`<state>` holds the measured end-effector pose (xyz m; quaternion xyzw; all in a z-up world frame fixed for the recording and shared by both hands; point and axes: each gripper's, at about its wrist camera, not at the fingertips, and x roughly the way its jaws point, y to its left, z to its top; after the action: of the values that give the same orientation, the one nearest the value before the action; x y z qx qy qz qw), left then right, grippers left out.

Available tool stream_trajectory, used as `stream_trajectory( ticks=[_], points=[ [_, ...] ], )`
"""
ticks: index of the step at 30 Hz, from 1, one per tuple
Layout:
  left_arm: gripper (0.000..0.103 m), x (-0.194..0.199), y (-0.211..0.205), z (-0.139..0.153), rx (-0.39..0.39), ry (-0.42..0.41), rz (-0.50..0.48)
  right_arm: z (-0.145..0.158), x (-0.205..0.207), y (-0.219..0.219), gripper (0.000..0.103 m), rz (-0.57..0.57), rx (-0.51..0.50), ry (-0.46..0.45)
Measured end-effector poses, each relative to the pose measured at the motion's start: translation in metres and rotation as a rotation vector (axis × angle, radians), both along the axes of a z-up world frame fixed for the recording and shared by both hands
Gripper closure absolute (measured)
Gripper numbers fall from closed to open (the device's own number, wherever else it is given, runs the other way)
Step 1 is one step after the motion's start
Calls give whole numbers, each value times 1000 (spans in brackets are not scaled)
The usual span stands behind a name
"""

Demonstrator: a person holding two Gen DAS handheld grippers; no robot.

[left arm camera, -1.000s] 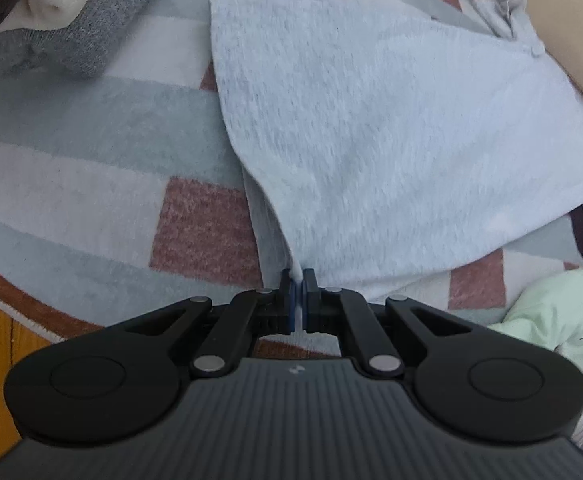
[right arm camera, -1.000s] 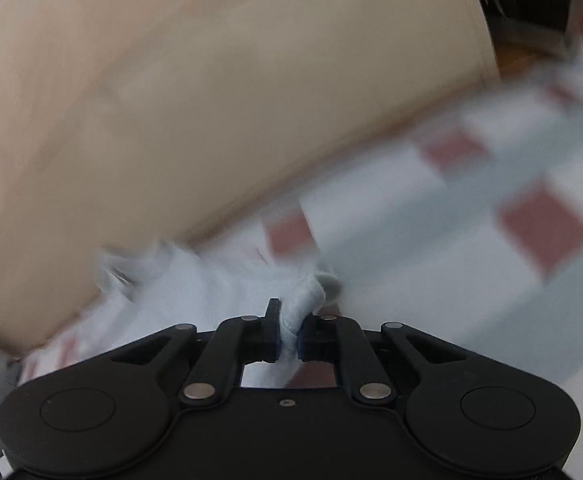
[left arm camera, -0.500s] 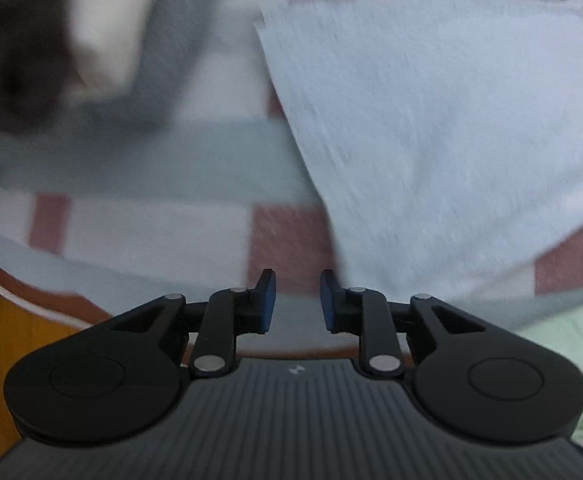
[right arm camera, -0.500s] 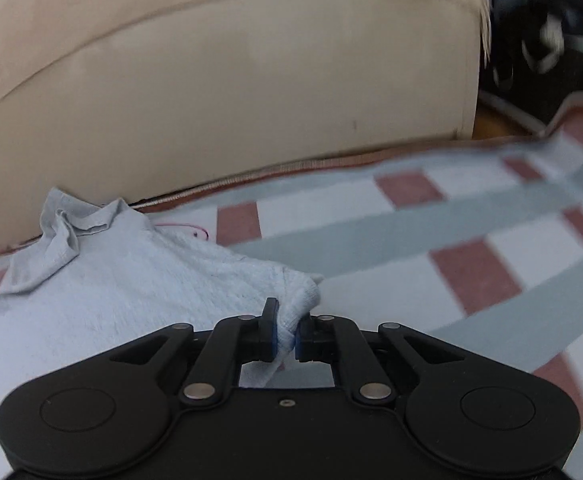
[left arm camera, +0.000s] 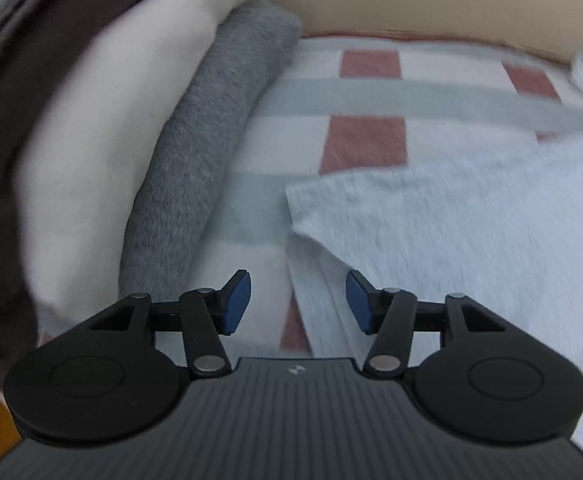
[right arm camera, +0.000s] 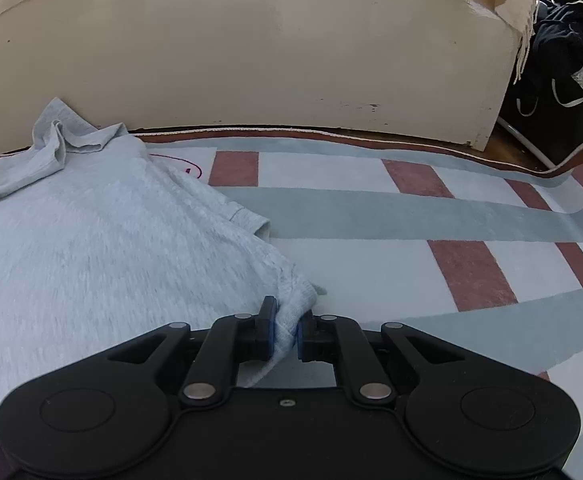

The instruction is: Fold clothes

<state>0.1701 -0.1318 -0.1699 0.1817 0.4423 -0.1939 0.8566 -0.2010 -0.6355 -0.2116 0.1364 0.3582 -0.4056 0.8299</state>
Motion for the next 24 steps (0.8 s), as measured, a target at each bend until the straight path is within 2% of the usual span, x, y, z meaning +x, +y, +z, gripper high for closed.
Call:
stream_trajectory(
  ticks=[2,6,9,13,15,17,19,21,24],
  points=[
    [40,12,9,-4,-104,58,45,0,0,-1,93,19,1,6],
    [43,17,24,-12,-262,180,79,1,-1,-5,93,41,17,10],
    [43,8,35,-9,-321,185,57,1,-2,-6,93,49,29,3],
    [40,21,22,-24,-247,103,19,0,-4,-8,92,59,44,-3],
    [42,24,12,-25,-220,51,-13,1,-4,-9,92,64,48,-1],
    [76,24,3,-24,-217,29,-49,1,-3,-10,92,69,51,1],
    [91,17,-7,-20,-148,-7,-64,1,-4,-10,92,69,51,-1],
    [93,5,-13,-9,-103,-47,-68,1,-6,-11,92,52,62,-19],
    [94,-12,-15,15,-86,-141,-80,1,-10,-12,92,10,88,-66]
  ],
)
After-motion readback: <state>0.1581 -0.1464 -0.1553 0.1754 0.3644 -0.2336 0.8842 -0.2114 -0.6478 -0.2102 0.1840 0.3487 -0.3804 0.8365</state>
